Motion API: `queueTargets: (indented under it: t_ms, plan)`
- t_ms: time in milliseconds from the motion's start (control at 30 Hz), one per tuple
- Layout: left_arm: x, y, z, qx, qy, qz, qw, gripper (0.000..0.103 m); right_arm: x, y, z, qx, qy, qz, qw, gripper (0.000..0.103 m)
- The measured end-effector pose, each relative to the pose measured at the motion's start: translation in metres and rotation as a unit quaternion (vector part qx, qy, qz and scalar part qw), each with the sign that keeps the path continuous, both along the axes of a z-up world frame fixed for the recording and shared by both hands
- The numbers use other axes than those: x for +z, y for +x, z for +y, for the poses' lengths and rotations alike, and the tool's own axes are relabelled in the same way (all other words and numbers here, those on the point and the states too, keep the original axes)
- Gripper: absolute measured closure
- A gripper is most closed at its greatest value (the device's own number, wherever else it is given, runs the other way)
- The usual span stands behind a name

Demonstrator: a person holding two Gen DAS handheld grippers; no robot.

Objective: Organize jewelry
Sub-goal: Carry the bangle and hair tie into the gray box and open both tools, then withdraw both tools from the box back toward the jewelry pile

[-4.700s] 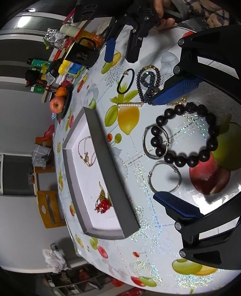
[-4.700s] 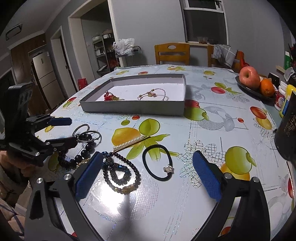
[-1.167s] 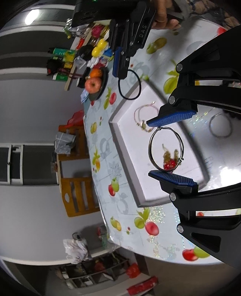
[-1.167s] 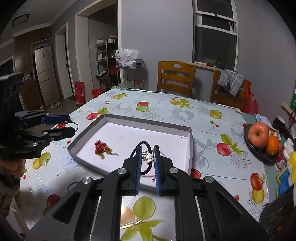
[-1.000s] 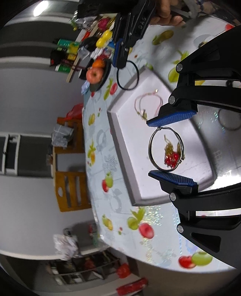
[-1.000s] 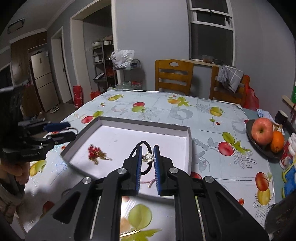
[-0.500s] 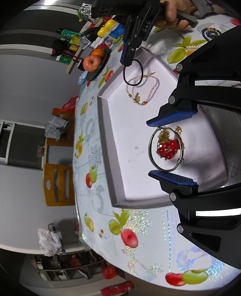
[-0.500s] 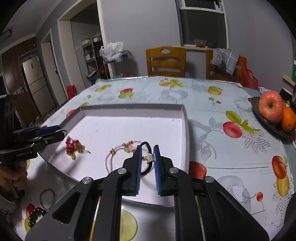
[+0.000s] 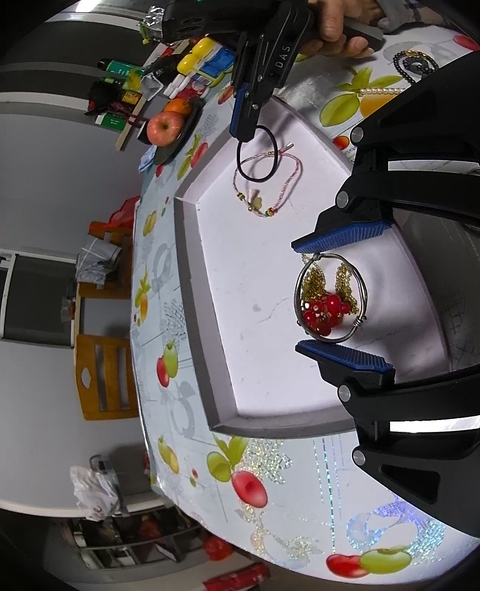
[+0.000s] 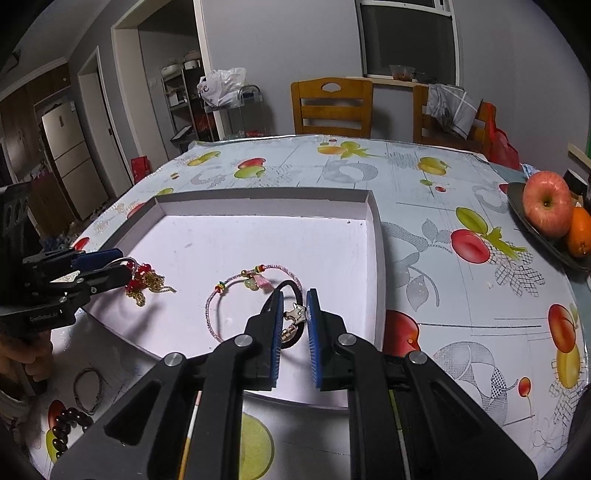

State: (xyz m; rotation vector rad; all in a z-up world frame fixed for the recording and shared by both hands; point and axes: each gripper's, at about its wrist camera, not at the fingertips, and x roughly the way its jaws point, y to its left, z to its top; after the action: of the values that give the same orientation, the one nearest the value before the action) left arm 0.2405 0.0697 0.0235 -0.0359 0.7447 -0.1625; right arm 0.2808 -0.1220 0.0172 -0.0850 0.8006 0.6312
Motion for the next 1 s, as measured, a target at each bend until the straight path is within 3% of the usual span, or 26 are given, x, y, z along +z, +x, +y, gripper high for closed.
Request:
queueTargets:
  t_ms: [100,233,300,367,467,567,667,1000]
  plan:
    - [0.000,0.000,-0.001,0.002,0.004,0.000,1.0000,0.051,-0.002,0.003,0.000,-0.002,-0.001,0.006,1.000,0.091]
    - [0.002,-0.002,-0.001,0.008,0.009,-0.008,0.9999,0.035,-0.004,0.004,-0.001,-0.005,-0.003,0.009,1.000,0.086]
    - [0.003,-0.004,-0.002,0.009,0.014,-0.014,0.9998,0.026,-0.003,0.004,-0.001,-0.006,-0.003,0.006,1.000,0.074]
    - [0.005,-0.006,-0.003,0.008,0.018,-0.020,0.9996,0.025,-0.002,0.001,0.000,-0.005,-0.004,-0.002,1.000,0.058]
    - [0.006,-0.007,-0.004,0.010,0.024,-0.024,0.9994,0.022,0.001,-0.002,0.000,-0.005,-0.005,-0.013,1.000,0.046]
    - [0.006,-0.007,-0.004,0.013,0.024,-0.025,0.9993,0.022,0.004,-0.006,-0.001,-0.004,-0.004,-0.024,1.000,0.040]
    - [0.006,-0.008,-0.004,0.018,0.026,-0.025,0.9992,0.011,0.006,-0.009,-0.001,-0.005,-0.003,-0.035,0.999,0.037]
    - [0.010,-0.013,-0.003,0.019,0.023,-0.043,0.9986,0.010,0.009,-0.008,-0.009,-0.017,0.014,-0.036,0.999,0.036]
